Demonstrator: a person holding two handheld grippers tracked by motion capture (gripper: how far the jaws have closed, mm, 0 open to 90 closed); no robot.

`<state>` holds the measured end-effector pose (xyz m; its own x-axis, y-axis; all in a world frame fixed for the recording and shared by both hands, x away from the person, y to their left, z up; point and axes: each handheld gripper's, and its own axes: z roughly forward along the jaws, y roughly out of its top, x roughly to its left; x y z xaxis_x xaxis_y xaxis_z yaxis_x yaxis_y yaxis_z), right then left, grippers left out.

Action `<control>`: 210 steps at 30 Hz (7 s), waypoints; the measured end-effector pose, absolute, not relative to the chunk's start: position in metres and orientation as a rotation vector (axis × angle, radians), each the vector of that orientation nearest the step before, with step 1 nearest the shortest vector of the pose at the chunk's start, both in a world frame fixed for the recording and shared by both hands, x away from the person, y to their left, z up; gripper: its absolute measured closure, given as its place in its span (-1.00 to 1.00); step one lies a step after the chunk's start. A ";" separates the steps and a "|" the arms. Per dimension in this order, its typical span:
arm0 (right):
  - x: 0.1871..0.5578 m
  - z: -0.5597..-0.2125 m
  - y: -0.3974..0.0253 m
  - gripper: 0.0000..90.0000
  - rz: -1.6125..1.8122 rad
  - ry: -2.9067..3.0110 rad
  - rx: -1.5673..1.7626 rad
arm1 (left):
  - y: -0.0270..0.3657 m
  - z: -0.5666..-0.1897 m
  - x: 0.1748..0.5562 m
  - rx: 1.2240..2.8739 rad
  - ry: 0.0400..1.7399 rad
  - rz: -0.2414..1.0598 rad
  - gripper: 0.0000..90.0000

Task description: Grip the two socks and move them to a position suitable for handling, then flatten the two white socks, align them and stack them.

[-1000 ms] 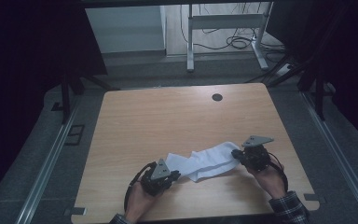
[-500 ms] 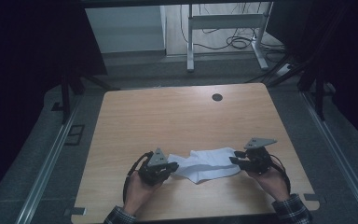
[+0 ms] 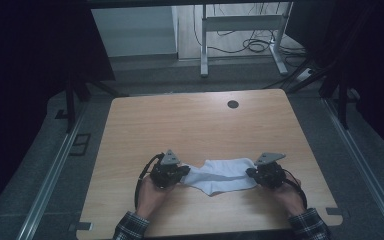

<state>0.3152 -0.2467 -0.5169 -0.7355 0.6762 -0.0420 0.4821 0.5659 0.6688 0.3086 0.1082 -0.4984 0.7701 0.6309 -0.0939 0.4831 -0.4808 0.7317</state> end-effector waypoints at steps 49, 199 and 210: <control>0.379 -0.477 -0.235 0.55 0.859 2.394 1.113 | 0.117 -0.489 0.393 2.175 1.066 0.422 0.22; 0.289 -0.510 -0.281 -0.71 1.031 2.407 1.079 | 0.174 -0.517 0.247 2.102 1.042 0.469 -0.73; 0.282 -0.531 -0.290 -0.91 1.032 2.398 1.112 | 0.186 -0.542 0.232 2.098 1.087 0.423 -0.73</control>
<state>0.2820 -0.2902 -0.5309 -0.6541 0.7560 0.0261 0.5386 0.4413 0.7177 0.2320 0.1860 -0.5416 0.5897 0.8067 -0.0386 0.5689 -0.3810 0.7289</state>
